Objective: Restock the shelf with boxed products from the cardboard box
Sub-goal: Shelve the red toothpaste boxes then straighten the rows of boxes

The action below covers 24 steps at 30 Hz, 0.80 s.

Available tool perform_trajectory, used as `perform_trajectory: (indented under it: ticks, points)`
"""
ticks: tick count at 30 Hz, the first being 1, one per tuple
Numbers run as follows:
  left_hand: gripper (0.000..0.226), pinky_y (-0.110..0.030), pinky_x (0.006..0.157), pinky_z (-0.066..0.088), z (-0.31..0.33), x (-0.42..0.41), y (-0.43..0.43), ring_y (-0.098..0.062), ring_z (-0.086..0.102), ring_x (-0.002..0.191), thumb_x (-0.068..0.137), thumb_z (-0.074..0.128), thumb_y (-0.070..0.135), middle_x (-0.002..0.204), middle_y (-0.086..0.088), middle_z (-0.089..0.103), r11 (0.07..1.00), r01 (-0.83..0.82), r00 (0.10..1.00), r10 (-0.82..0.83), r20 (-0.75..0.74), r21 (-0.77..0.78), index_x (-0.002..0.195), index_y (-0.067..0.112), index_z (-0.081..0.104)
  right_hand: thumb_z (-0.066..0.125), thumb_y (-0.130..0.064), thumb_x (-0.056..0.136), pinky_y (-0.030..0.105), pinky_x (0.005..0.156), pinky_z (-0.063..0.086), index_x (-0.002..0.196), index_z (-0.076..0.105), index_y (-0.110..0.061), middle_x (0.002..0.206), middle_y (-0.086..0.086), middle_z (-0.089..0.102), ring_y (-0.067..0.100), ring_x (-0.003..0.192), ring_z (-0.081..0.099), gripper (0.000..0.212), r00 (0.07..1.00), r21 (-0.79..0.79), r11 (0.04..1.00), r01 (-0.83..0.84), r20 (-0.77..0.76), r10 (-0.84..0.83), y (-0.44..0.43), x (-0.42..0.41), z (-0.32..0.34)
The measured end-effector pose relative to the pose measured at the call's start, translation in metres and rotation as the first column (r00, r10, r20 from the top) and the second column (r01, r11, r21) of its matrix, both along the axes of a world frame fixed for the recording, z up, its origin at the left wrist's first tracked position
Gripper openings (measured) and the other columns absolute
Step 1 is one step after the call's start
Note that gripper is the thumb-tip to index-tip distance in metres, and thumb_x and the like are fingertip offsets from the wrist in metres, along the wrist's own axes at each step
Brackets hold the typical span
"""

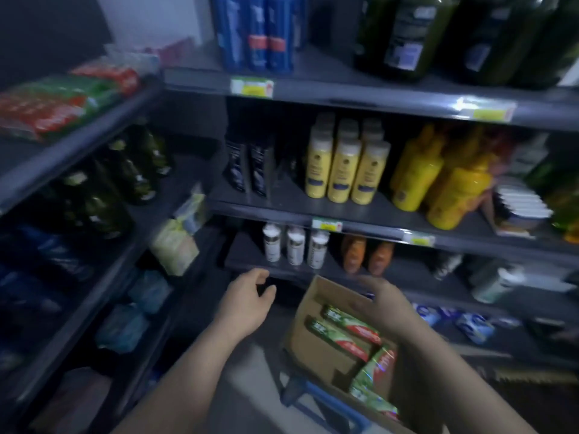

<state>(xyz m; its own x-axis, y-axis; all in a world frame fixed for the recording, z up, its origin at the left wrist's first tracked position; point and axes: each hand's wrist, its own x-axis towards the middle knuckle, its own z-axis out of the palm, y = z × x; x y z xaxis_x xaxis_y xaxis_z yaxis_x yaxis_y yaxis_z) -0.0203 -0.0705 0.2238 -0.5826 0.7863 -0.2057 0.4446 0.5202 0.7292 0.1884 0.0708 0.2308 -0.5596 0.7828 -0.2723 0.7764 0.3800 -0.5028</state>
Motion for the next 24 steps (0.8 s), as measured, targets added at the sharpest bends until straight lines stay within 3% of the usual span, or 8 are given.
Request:
perform_trajectory:
  ticks: [4,6,8,11,14,18,24]
  points:
    - [0.038,-0.027,0.098,0.043,-0.047,0.058,0.044,-0.015,0.055,0.117,0.094,0.056,0.025,0.127,0.001,0.059,0.990,0.068,0.993,-0.056,0.100,-0.127,0.129,0.013,0.054,0.065,-0.037,0.086,0.025,0.097,0.039,0.133,0.056,-0.018,0.132,0.003,0.060,0.020,0.121,0.055,0.052,0.993,-0.156,0.983,0.098,0.078,-0.086,0.030,0.072,-0.041]
    - [0.035,-0.028,0.097,0.044,-0.073,0.084,0.062,-0.017,0.057,0.114,0.093,0.057,0.023,0.125,-0.002,0.062,0.977,0.093,0.989,-0.068,0.131,-0.193,0.126,0.011,0.057,0.063,-0.045,0.082,0.023,0.088,0.043,0.123,0.063,-0.017,0.120,0.005,0.067,0.018,0.108,0.063,0.050,0.990,-0.203,0.970,0.130,0.073,-0.117,0.044,0.102,-0.070]
    - [0.034,-0.027,0.095,0.045,-0.100,0.105,0.076,-0.020,0.059,0.113,0.092,0.057,0.021,0.122,-0.006,0.064,0.961,0.107,0.985,-0.067,0.160,-0.255,0.124,0.008,0.059,0.067,-0.034,0.084,0.024,0.080,0.046,0.113,0.067,-0.020,0.106,0.005,0.072,0.019,0.095,0.067,0.033,0.980,-0.245,0.951,0.186,0.119,-0.161,0.055,0.127,-0.103]
    - [0.029,-0.022,0.084,0.042,-0.140,0.128,0.096,-0.023,0.060,0.109,0.091,0.060,0.019,0.117,-0.010,0.066,0.932,0.144,0.978,-0.083,0.191,-0.332,0.117,0.004,0.063,0.069,-0.025,0.081,0.030,0.090,0.049,0.115,0.068,-0.015,0.112,0.004,0.070,0.020,0.103,0.066,0.036,0.971,-0.320,0.921,0.223,0.152,-0.182,0.067,0.155,-0.162]
    - [0.030,-0.022,0.082,0.042,-0.182,0.142,0.114,-0.023,0.061,0.107,0.091,0.061,0.019,0.115,-0.011,0.066,0.896,0.211,0.963,-0.123,0.238,-0.390,0.117,0.003,0.062,0.064,-0.014,0.085,0.023,0.080,0.040,0.104,0.067,-0.011,0.100,0.000,0.062,0.010,0.091,0.054,0.019,0.967,-0.367,0.903,0.225,0.200,-0.159,0.070,0.169,-0.198]
    - [0.029,-0.028,0.087,0.045,-0.241,0.159,0.135,-0.027,0.061,0.108,0.090,0.063,0.018,0.112,-0.014,0.067,0.826,0.299,0.940,-0.169,0.295,-0.478,0.112,-0.001,0.064,0.059,-0.016,0.092,0.030,0.094,0.044,0.121,0.063,-0.002,0.122,0.013,0.065,0.027,0.115,0.059,0.032,0.948,-0.408,0.865,0.292,0.240,-0.207,0.074,0.177,-0.234]
    - [0.048,-0.028,0.092,0.040,-0.317,0.184,0.153,-0.028,0.052,0.119,0.092,0.061,0.026,0.134,-0.014,0.053,0.618,0.461,0.886,-0.279,0.370,-0.637,0.133,0.003,0.050,0.054,-0.016,0.096,0.034,0.094,0.044,0.122,0.060,0.003,0.123,0.019,0.063,0.032,0.115,0.058,0.032,0.938,-0.447,0.832,0.328,0.260,-0.230,0.079,0.182,-0.297]
